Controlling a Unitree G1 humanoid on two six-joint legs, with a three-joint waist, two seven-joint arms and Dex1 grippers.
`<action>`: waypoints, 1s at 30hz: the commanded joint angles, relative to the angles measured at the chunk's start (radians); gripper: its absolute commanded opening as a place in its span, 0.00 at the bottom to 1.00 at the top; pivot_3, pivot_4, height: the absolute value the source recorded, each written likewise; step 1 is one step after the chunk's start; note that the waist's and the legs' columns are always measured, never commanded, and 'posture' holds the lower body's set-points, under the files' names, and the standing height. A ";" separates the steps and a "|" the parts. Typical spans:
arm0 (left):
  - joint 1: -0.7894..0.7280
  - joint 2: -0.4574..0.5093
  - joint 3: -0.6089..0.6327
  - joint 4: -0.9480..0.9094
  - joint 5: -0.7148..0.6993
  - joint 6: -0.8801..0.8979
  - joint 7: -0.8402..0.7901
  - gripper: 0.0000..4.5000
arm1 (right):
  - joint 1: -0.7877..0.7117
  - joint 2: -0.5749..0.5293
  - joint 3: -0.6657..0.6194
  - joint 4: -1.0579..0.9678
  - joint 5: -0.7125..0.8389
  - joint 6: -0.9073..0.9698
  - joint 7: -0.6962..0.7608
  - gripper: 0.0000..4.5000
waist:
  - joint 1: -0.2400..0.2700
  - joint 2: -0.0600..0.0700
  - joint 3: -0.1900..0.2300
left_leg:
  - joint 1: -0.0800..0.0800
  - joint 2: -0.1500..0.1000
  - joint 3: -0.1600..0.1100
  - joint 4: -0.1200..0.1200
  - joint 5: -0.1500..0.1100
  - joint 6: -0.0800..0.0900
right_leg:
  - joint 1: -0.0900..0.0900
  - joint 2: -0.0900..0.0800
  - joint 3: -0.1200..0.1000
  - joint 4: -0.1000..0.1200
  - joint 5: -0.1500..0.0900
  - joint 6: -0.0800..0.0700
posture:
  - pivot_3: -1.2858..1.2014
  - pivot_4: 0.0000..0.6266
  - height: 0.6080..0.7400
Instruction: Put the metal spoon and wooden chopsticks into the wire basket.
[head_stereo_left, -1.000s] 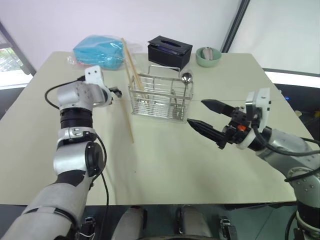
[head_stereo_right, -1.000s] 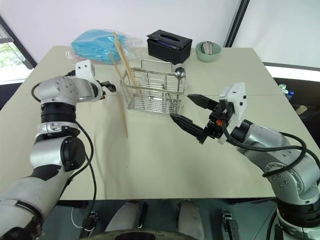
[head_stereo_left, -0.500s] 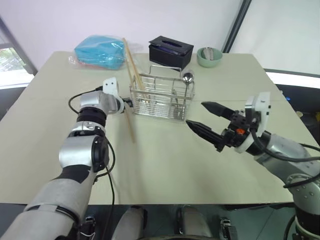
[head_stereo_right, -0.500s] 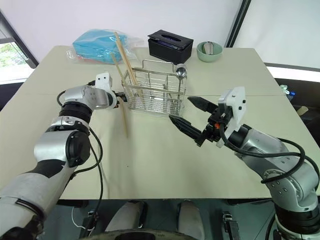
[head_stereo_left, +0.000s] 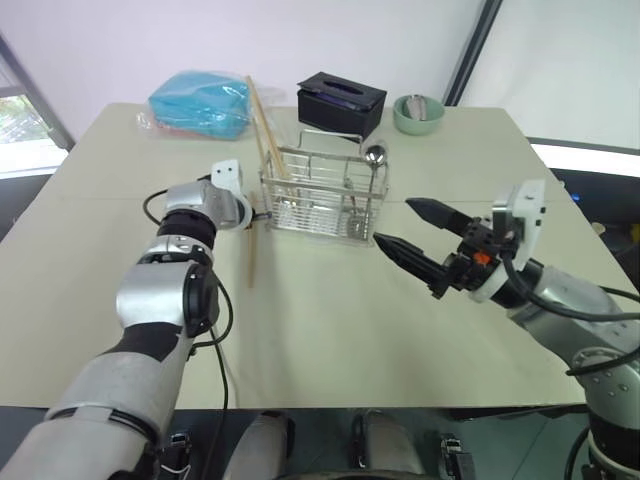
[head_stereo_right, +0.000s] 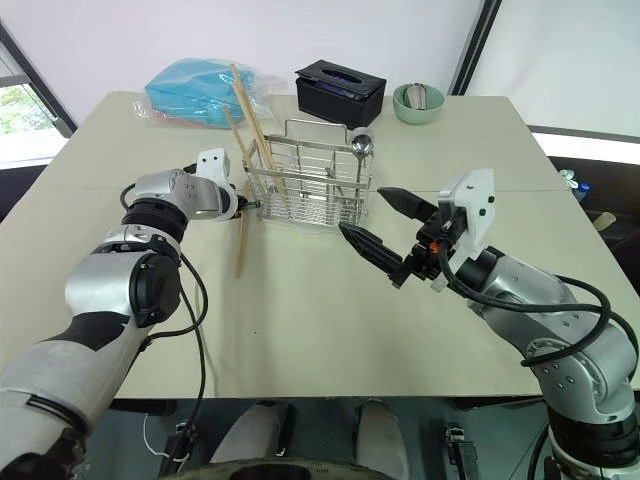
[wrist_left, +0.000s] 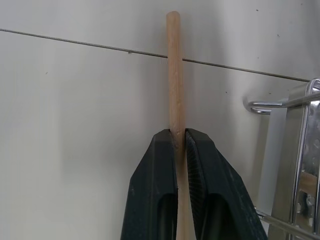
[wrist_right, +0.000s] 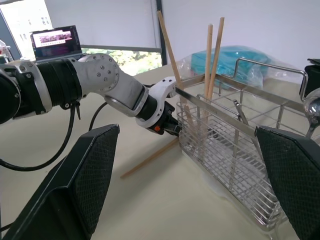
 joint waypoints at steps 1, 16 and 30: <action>-0.015 0.038 0.023 -0.009 -0.002 -0.006 0.024 0.02 | -0.022 0.007 -0.019 -0.010 0.015 -0.016 0.003 1.00 | -0.001 0.000 0.000 | 0.000 0.000 0.000 0.000 0.000 0.000 | 0.000 0.000 0.000 0.000 0.000 0.000 | 0.52 0.24 0.37; -0.048 0.201 0.154 -0.160 -0.091 -0.273 0.036 0.02 | -0.048 -0.036 -0.038 0.025 0.023 0.002 0.048 1.00 | 0.009 -0.001 0.000 | -0.001 0.001 0.000 0.000 0.000 0.000 | -0.004 0.000 0.000 0.001 0.000 0.000 | 0.52 0.24 0.37; -0.181 0.043 0.099 -0.509 -0.238 -0.510 -0.321 0.02 | -0.033 -0.027 -0.040 -0.006 0.028 0.010 0.020 1.00 | 0.023 0.001 -0.002 | -0.001 0.001 0.003 0.001 0.000 0.001 | -0.001 0.000 0.000 -0.002 0.002 0.000 | 0.52 0.24 0.37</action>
